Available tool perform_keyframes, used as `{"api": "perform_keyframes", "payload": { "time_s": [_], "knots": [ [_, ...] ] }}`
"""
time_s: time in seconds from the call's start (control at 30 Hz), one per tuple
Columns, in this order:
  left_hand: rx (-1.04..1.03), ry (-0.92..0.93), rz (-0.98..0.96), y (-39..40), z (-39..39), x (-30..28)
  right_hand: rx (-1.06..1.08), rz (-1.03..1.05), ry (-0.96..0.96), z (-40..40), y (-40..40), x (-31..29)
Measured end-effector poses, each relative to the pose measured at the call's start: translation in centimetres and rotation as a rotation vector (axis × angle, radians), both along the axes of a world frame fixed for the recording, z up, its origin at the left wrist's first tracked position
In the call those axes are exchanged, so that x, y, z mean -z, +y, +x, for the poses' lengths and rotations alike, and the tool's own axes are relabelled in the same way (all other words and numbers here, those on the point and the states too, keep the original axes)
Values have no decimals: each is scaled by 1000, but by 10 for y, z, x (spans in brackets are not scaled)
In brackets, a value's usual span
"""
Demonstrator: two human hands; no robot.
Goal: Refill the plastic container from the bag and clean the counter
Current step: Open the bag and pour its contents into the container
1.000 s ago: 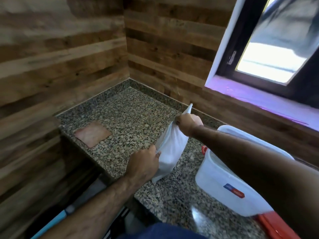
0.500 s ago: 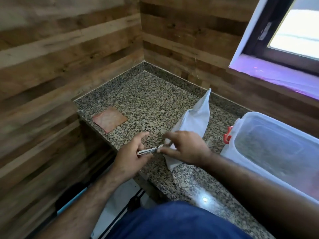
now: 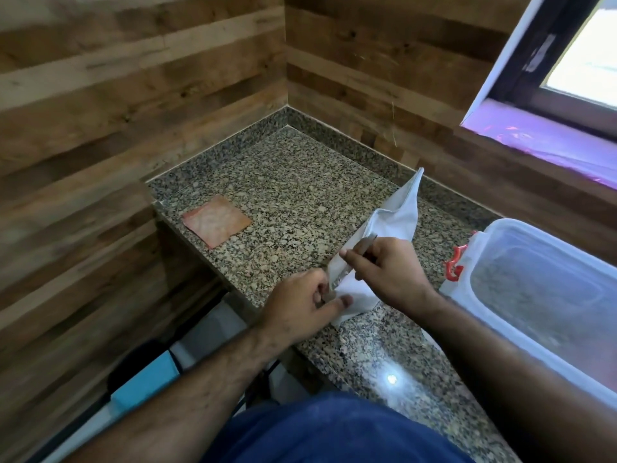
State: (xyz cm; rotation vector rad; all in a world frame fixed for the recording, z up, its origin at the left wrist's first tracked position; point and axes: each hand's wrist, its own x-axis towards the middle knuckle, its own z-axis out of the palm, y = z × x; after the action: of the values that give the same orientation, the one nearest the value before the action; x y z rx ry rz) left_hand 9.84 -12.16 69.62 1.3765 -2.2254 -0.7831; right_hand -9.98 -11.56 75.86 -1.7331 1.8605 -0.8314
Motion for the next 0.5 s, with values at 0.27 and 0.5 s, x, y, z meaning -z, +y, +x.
{"api": "perform_keyframes", "payload": {
  "time_s": [0.27, 0.5],
  "knots": [
    [108, -171, -219, -23, -23, -2, -95, -62, 447, -1, -5, -20],
    [318, -150, -107, -39, -11, 2, 169, 74, 635, -52, -72, -39]
  ]
}}
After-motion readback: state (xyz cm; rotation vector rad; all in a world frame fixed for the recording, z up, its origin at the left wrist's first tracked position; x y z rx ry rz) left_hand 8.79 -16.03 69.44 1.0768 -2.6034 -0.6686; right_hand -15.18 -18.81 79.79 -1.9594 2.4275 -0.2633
